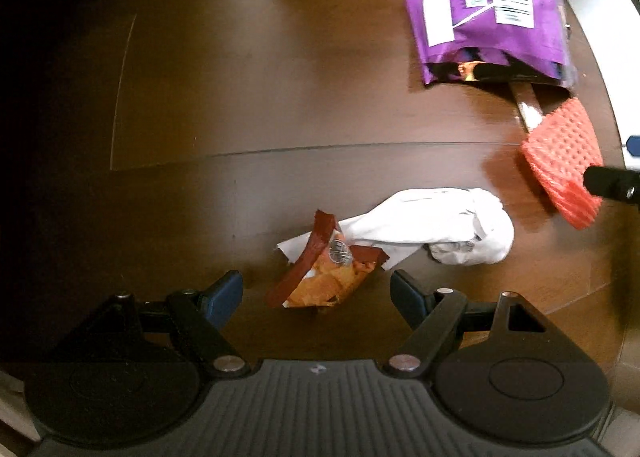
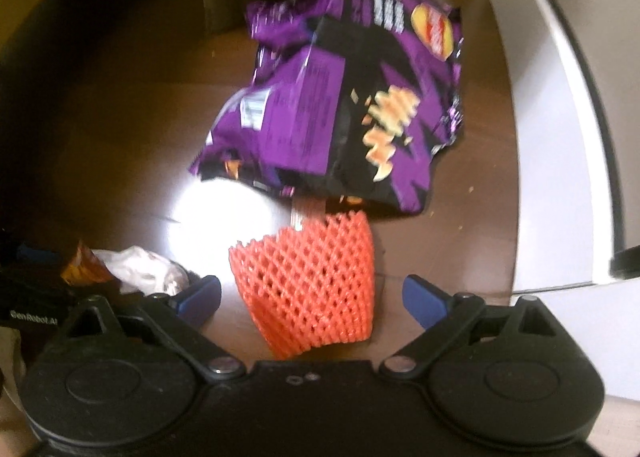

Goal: Collect trash
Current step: 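Move both open tools back down to the trash pile, then grasp the orange snack wrapper with left tool while right tool grasps the orange net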

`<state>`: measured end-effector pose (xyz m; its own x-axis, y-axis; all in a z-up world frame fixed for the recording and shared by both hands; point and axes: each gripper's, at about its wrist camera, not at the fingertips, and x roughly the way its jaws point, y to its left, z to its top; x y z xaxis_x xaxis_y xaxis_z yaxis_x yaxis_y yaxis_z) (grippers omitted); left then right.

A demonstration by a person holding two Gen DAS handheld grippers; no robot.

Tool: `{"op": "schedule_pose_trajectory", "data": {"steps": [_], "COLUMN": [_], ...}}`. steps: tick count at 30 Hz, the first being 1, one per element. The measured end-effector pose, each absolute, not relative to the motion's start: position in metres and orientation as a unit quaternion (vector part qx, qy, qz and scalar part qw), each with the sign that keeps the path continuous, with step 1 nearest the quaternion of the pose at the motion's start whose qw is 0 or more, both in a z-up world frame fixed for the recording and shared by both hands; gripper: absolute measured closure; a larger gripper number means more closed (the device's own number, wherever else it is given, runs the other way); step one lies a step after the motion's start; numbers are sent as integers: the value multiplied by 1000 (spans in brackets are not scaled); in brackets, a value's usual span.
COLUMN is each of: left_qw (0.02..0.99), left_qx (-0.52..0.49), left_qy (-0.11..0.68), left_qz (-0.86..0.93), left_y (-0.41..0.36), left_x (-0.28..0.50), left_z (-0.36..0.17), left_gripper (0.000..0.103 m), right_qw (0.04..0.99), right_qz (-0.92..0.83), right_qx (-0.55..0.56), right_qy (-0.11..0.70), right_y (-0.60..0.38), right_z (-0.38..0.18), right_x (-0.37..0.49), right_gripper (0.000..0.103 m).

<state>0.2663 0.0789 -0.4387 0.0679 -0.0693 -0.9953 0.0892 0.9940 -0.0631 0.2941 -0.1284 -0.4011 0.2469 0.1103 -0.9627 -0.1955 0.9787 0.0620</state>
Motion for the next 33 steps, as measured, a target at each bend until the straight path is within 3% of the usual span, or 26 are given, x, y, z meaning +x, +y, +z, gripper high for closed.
{"op": "schedule_pose_trajectory", "data": {"steps": [9, 10, 14, 16, 19, 33], "left_qw": [714, 713, 714, 712, 707, 734], "left_qx": [-24, -28, -35, -41, -44, -55], "left_qy": [698, 700, 698, 700, 705, 676], "left_qz": [-39, -38, -33, -35, -36, -34], "left_y": [89, 91, 94, 93, 99, 93], "left_x": [269, 269, 269, 268, 269, 259], "left_z": [-451, -452, -452, -451, -449, -390], "left_gripper": [24, 31, 43, 59, 67, 74], "right_qw": [768, 768, 768, 769, 777, 828], "right_qz": [84, 83, 84, 88, 91, 64], "right_qx": [-35, -34, -29, -28, -26, 89], "right_qy": [634, 634, 634, 632, 623, 549], "right_y": [-126, -126, -128, -129, -132, -164], "right_z": [-418, -418, -415, -411, -400, -324], "right_x": [298, 298, 297, 295, 288, 255], "right_gripper": [31, 38, 59, 75, 91, 94]}}
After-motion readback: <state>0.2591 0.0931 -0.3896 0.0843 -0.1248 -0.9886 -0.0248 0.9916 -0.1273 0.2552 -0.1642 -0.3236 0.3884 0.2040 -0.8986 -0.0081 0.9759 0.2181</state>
